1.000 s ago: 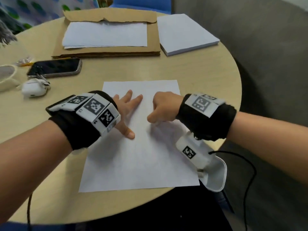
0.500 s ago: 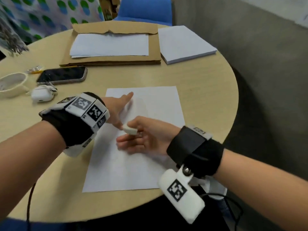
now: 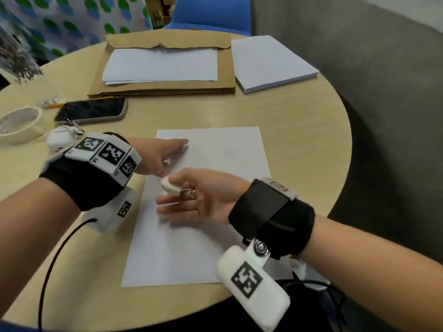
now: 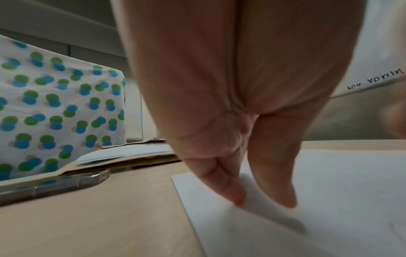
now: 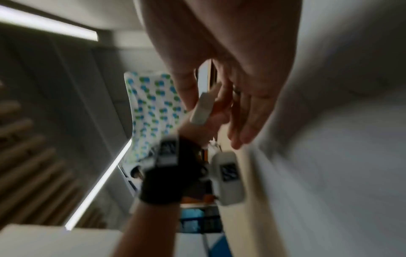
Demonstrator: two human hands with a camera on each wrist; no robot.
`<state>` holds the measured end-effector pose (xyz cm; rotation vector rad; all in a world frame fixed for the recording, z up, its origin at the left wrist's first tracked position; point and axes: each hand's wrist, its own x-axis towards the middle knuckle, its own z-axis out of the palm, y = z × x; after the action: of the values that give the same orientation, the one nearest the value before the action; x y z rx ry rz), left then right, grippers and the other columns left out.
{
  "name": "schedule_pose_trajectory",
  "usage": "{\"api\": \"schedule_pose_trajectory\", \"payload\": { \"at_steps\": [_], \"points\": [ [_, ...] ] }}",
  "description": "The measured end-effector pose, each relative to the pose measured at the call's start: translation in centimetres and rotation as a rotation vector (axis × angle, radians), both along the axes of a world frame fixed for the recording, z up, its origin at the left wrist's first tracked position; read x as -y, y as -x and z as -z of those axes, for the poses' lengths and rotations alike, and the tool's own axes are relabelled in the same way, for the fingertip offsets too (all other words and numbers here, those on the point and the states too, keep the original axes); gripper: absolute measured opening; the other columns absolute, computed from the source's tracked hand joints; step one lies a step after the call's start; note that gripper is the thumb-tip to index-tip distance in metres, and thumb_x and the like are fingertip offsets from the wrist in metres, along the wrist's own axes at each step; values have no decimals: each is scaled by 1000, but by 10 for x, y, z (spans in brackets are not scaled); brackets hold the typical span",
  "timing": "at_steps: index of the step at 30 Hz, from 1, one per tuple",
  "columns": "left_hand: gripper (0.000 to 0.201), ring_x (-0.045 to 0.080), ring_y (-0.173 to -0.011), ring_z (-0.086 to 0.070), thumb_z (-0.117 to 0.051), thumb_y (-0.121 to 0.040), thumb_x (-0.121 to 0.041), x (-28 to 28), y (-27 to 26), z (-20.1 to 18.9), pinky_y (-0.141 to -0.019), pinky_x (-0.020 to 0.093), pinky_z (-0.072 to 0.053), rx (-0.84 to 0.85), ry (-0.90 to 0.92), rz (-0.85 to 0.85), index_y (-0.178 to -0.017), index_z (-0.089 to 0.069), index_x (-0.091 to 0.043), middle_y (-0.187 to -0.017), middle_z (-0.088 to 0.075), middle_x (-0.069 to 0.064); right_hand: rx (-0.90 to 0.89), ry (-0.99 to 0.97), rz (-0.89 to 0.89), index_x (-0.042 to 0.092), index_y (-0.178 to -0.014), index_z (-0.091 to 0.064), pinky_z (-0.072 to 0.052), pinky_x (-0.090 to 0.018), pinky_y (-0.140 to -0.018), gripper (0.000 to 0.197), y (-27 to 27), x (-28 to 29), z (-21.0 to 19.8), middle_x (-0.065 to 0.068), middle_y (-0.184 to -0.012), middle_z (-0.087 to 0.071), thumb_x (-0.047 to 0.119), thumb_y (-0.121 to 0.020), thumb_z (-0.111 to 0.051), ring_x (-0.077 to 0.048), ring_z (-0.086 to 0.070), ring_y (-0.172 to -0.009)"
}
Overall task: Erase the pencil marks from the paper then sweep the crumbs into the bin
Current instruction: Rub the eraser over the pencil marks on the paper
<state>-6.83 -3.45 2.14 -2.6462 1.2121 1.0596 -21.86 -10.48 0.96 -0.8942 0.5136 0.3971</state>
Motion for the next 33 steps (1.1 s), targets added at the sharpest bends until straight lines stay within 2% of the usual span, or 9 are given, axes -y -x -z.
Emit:
{"api": "schedule_pose_trajectory", "payload": {
  "at_steps": [2,5,8,14,17,21,24,29,33],
  "points": [
    [95,17,-137,-33,-59,-85,4,-1,0,3,-112,34,-32,-31,4,-17,-149,3,-28,-156,-18,-5,-20,4,108,7,-77,-53,-53,-25,-64,18,-2,14,9,-11,-84,-60,17,-92,-49,-21,-62,-71],
    [99,19,-137,-34,-57,-83,10,-4,3,4,-109,38,-36,-43,23,-39,-148,2,-37,-154,-20,-6,22,101,664,9,-74,-49,-50,-21,-47,18,-4,70,13,-11,-73,-55,10,-92,-49,-16,-60,-54],
    [100,17,-135,-38,-58,-86,4,-5,5,4,-106,31,-36,12,20,-3,-145,9,-42,-154,-22,-8,51,265,969,10,-73,-51,-46,-20,-45,15,1,105,8,-6,-76,-53,11,-89,-52,-14,-54,-62],
    [100,17,-131,-43,-57,-86,3,-7,7,4,-102,27,-39,47,36,8,-145,11,-42,-154,-23,-7,35,-2,169,6,-82,-57,-54,-29,-67,16,3,20,7,-11,-89,-61,18,-91,-52,-23,-60,-75],
    [99,17,-132,-42,-56,-86,4,-7,7,4,-102,27,-39,43,33,10,-145,9,-40,-155,-21,-7,12,7,56,5,-83,-56,-55,-25,-65,15,-2,25,15,-10,-85,-62,16,-91,-51,-21,-65,-73],
    [98,16,-133,-40,-55,-87,4,-7,6,3,-103,28,-37,22,21,5,-146,9,-40,-154,-23,-8,-19,276,695,4,-73,-52,-53,-24,-50,18,-10,99,7,-12,-74,-59,6,-90,-47,-18,-63,-53],
    [99,16,-132,-41,-55,-87,2,-8,4,4,-103,27,-36,22,24,10,-144,12,-43,-154,-21,-10,4,415,1013,5,-78,-54,-49,-26,-64,14,-6,129,-2,-8,-83,-60,11,-90,-48,-18,-58,-71],
    [106,17,-134,-39,-58,-85,3,-9,0,8,-109,34,-36,-18,49,-13,-141,20,-44,-156,-16,-11,24,21,421,8,-74,-50,-51,-30,-64,21,-14,60,-4,-11,-81,-60,18,-93,-47,-23,-58,-70],
    [110,19,-135,-37,-57,-84,6,-9,0,9,-108,35,-38,-23,69,-8,-139,25,-42,-157,-9,-9,8,68,15,5,-90,-55,-56,-26,-65,15,-28,29,11,-12,-84,-60,18,-93,-48,-22,-62,-73]
  ]
}}
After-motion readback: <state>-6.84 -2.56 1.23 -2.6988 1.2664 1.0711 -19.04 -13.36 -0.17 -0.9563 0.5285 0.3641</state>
